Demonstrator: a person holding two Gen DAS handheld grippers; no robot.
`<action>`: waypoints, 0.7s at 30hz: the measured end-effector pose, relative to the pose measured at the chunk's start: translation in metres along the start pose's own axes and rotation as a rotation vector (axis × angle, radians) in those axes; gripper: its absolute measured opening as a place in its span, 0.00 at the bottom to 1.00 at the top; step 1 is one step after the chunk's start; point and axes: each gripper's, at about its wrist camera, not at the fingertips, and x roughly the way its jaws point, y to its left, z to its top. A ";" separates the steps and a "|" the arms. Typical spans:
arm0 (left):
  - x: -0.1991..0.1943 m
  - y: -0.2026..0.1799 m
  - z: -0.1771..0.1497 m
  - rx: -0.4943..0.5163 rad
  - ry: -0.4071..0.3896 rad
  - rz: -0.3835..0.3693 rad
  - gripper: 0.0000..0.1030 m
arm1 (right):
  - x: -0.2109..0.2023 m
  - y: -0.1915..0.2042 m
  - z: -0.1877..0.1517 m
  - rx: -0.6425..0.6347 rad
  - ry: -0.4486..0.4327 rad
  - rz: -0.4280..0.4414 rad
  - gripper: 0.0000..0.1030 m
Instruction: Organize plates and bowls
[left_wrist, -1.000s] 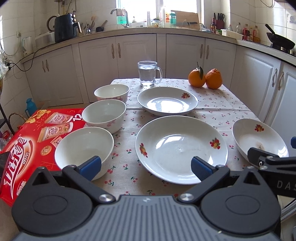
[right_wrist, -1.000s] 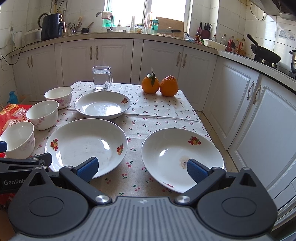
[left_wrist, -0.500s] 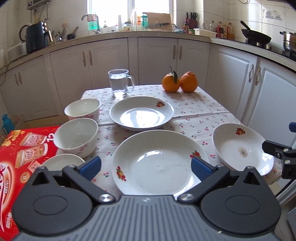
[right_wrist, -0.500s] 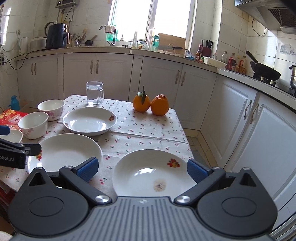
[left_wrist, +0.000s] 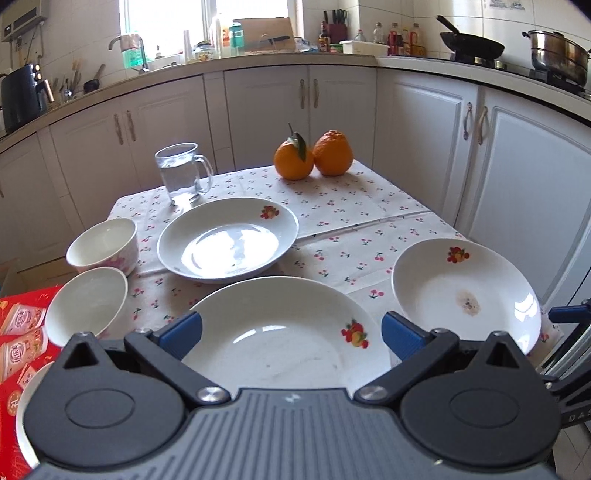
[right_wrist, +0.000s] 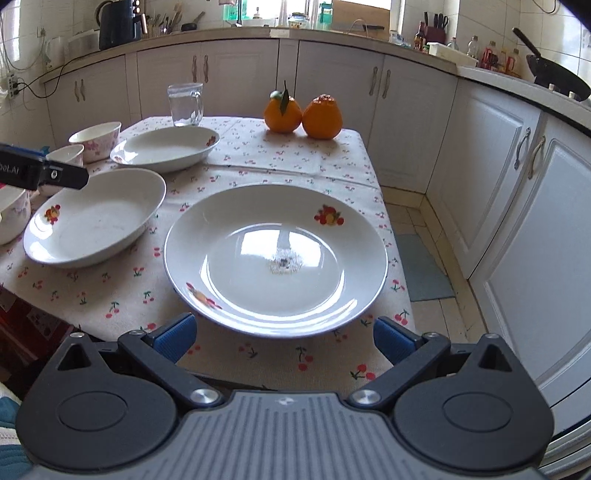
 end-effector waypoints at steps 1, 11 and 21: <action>0.004 -0.003 0.002 0.015 -0.002 -0.006 0.99 | 0.004 -0.001 -0.001 -0.004 0.014 0.008 1.00; 0.045 -0.040 0.030 0.200 0.074 -0.114 0.99 | 0.029 -0.017 0.002 -0.038 0.055 0.112 1.00; 0.085 -0.080 0.052 0.367 0.161 -0.333 0.99 | 0.035 -0.030 -0.001 -0.084 0.002 0.194 1.00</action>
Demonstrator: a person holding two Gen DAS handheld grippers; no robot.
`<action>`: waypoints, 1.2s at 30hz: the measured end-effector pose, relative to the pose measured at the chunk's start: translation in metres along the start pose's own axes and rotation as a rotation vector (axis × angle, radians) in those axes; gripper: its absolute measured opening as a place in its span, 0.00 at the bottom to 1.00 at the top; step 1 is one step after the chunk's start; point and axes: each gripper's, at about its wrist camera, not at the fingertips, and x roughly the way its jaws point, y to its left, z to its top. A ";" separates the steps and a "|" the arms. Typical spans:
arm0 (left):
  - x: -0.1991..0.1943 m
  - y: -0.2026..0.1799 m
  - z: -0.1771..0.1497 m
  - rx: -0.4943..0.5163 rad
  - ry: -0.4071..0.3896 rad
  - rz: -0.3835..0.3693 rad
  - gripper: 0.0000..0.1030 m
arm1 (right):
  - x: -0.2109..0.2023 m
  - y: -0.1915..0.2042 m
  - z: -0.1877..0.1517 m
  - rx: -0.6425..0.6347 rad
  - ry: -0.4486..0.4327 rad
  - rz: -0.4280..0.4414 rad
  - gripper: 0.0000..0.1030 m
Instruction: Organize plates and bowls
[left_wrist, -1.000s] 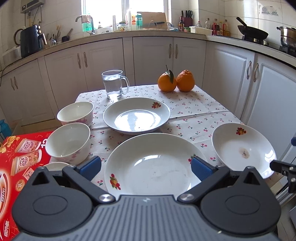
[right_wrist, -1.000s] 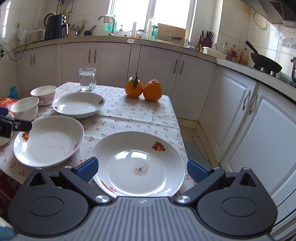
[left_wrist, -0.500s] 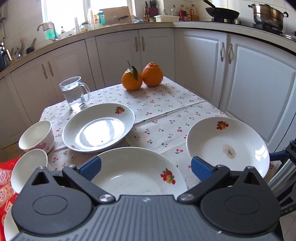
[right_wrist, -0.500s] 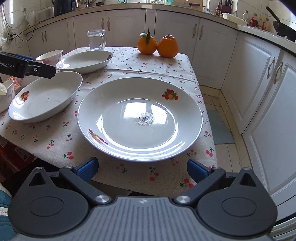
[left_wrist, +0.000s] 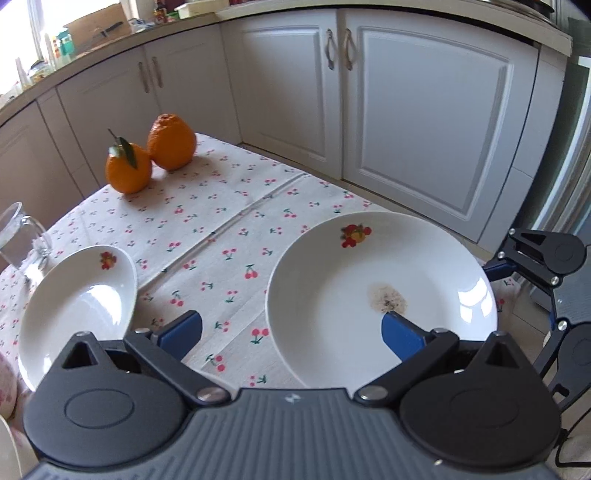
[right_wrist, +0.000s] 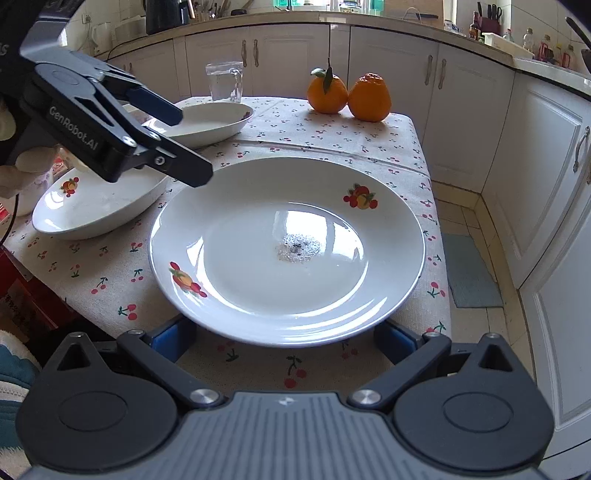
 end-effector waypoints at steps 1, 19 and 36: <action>0.006 0.000 0.004 0.003 0.011 -0.026 0.99 | 0.000 -0.002 0.000 -0.006 -0.004 0.006 1.00; 0.078 0.007 0.041 0.043 0.255 -0.273 0.89 | 0.003 -0.013 -0.002 -0.066 -0.055 0.057 1.00; 0.088 0.011 0.046 0.075 0.318 -0.302 0.77 | -0.001 -0.010 0.001 -0.080 -0.039 0.042 0.99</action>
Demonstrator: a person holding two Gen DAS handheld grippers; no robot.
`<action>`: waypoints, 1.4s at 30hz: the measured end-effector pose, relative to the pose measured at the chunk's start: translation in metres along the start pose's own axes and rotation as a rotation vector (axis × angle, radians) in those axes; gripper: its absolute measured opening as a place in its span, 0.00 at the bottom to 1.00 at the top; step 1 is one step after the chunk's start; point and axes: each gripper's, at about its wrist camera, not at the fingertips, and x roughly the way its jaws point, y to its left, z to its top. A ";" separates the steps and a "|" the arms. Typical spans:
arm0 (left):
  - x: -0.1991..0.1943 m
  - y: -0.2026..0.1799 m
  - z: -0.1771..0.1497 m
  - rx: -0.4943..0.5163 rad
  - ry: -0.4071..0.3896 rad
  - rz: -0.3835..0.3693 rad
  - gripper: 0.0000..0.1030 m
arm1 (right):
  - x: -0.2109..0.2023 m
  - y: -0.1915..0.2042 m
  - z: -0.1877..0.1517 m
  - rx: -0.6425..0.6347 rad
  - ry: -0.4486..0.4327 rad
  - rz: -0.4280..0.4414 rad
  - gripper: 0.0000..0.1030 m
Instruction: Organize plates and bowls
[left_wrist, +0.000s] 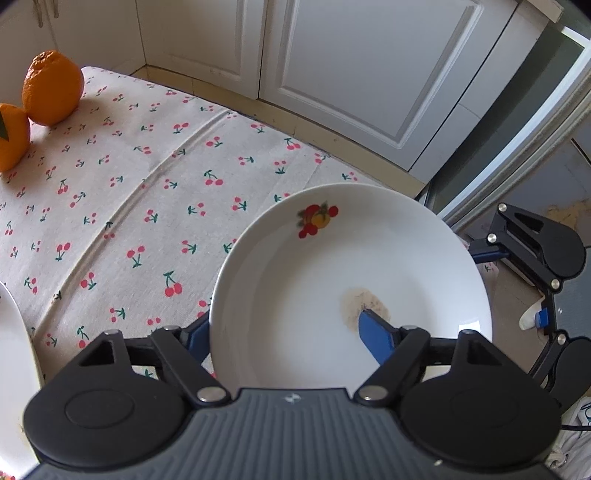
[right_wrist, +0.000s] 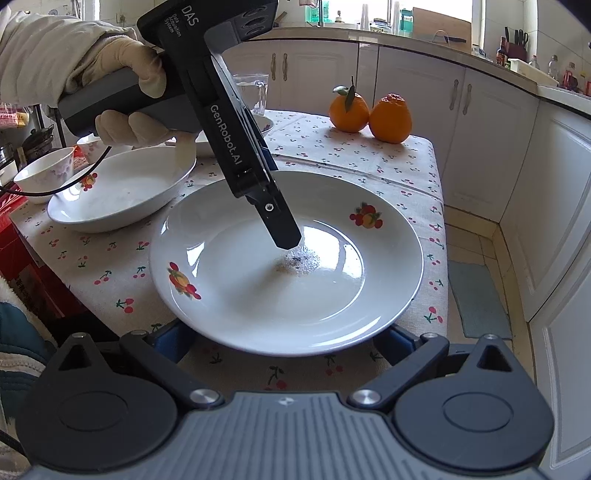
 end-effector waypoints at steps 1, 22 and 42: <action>0.000 0.000 0.000 0.000 0.000 -0.002 0.77 | 0.000 0.001 0.000 -0.001 0.002 -0.002 0.99; -0.015 0.021 0.013 -0.029 -0.083 0.030 0.77 | 0.007 -0.012 0.032 -0.049 -0.004 0.009 0.99; 0.007 0.064 0.051 -0.063 -0.111 0.066 0.77 | 0.053 -0.053 0.056 -0.054 0.019 0.025 0.99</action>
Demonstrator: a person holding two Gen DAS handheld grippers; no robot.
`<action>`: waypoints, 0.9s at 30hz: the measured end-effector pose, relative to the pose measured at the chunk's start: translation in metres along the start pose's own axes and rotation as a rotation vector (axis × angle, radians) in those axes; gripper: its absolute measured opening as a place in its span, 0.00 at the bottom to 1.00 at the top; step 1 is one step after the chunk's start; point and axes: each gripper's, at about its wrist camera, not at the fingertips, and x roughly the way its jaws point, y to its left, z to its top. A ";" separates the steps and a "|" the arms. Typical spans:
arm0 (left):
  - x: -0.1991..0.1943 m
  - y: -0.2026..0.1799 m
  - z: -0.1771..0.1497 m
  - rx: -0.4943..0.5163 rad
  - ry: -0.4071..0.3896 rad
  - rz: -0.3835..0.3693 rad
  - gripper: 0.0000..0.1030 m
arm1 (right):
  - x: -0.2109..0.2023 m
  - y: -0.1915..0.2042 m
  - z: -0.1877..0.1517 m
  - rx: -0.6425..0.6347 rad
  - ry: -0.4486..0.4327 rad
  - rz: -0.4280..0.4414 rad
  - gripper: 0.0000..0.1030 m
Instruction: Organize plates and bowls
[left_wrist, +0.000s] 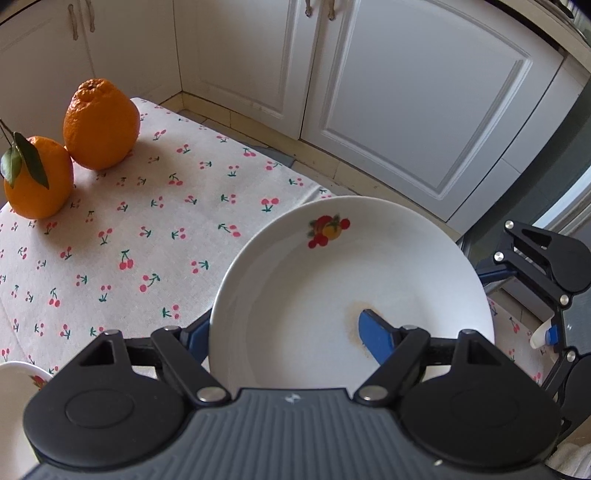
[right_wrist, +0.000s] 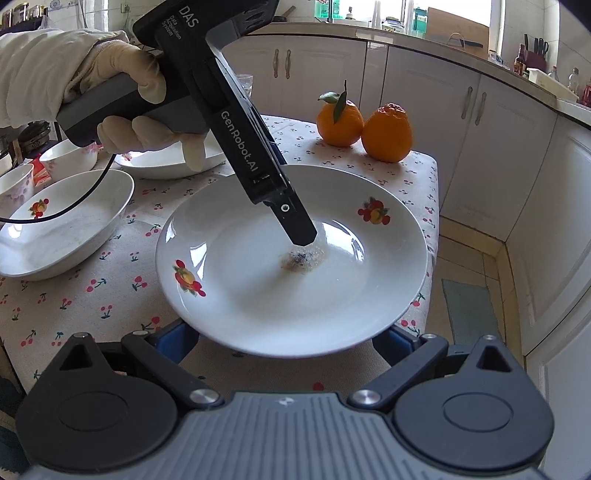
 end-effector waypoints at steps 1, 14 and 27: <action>0.001 0.001 0.001 -0.001 -0.001 0.000 0.77 | 0.003 -0.002 0.001 -0.001 0.003 -0.001 0.99; 0.014 0.007 0.006 -0.011 0.012 -0.005 0.77 | 0.010 -0.013 0.003 0.040 0.010 0.015 0.99; 0.015 0.000 0.006 0.020 0.012 0.012 0.80 | 0.009 -0.014 0.003 0.062 0.021 0.019 0.99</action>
